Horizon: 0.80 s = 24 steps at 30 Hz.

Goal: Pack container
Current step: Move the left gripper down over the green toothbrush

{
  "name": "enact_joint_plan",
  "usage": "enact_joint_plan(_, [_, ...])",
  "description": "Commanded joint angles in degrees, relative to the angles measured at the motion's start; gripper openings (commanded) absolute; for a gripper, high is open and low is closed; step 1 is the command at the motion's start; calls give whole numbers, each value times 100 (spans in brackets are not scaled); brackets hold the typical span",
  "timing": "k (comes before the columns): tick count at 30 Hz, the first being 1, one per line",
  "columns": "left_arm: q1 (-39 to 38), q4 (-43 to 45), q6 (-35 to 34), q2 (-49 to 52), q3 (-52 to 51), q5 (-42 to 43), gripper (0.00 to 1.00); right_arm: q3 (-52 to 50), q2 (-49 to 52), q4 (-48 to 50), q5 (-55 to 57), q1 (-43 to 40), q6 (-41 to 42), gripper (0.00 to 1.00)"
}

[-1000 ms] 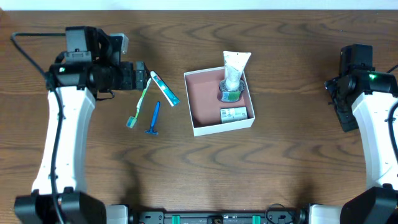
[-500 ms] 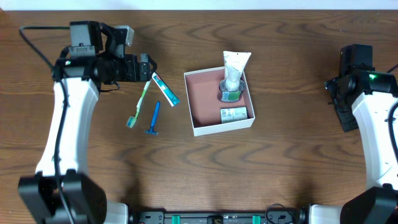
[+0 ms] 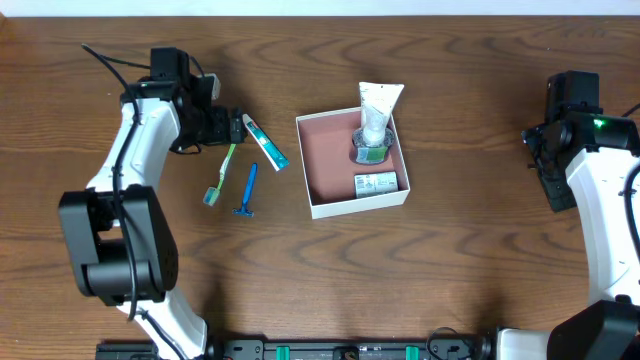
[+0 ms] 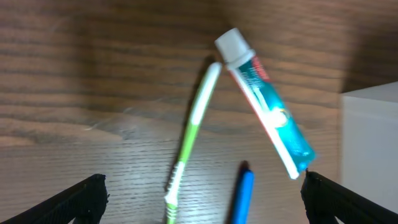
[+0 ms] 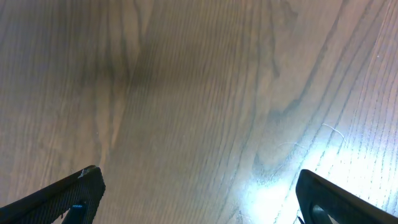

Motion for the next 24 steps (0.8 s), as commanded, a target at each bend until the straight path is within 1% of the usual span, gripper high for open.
enact_joint_plan(1, [-13,-103,-22,111,87,-348,98,37,31,-4,79,-31,-52,99])
enact_joint_plan(4, [-11,-269,-24,192,17,-393,95,37,31,-4,79,-31,-52,99])
enact_joint_plan(8, [-11,-461,-26,221,-52,-772,88,37,31,-4,79,-31,-52,99])
enact_joint_plan(9, [-7,-483,-26,221,-52,-885,85,37,31,-4,79,-31,-52,99])
enact_joint_plan(11, [0,-494,-22,221,-55,-1032,75,37,31,-4,79,-31,-52,99])
enact_joint_plan(14, [-2,-450,133,251,-107,-1099,75,37,31,-4,79,-31,-52,99])
enact_joint_plan(17, [-2,-461,157,374,-122,-1252,75,37,31,-4,79,-31,-52,99])
enact_joint_plan(24, [-72,-474,170,839,-122,-1246,75,37,31,-4,79,-31,-52,99])
